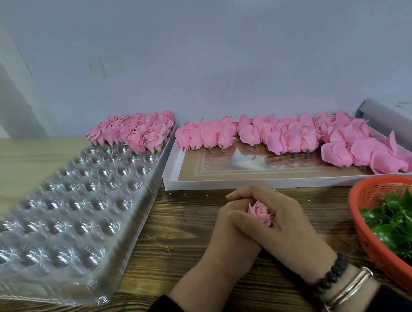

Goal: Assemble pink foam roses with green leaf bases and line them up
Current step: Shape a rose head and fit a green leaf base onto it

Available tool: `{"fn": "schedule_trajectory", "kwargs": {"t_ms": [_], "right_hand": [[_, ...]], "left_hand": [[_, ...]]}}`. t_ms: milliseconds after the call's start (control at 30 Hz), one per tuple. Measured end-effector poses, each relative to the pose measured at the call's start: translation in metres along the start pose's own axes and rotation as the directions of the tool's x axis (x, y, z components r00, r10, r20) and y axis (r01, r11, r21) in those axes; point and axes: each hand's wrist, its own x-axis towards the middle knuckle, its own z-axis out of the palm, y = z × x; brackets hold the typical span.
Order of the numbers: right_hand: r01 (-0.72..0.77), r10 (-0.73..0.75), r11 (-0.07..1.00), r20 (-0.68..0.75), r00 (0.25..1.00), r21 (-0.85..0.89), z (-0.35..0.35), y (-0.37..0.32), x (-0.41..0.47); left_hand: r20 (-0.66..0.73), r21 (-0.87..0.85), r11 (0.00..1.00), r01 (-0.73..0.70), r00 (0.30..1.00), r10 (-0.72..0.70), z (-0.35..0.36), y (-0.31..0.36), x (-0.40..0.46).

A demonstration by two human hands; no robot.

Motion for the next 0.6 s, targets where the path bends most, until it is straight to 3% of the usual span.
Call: {"fn": "schedule_trajectory", "kwargs": {"t_ms": [167,367,467,600], "right_hand": [[-0.036,0.032,0.999,0.118,0.992,0.027,-0.005,0.006,0.001],[-0.058,0.044,0.994,0.152,0.987,0.089,-0.010,0.010,0.000],[0.043,-0.046,0.988,0.014,0.999,0.146,-0.008,0.003,-0.002],[0.209,-0.198,0.978,-0.227,0.954,0.027,0.004,-0.005,-0.004]], "left_hand": [[-0.049,0.017,0.998,-0.055,0.997,0.055,-0.002,0.001,-0.001],[-0.060,-0.021,0.999,-0.050,0.997,0.048,-0.004,0.000,-0.001],[-0.062,0.022,1.000,-0.016,0.998,0.018,-0.006,-0.002,0.000],[-0.096,0.187,0.982,-0.014,0.995,0.033,0.001,-0.008,0.000]]}}
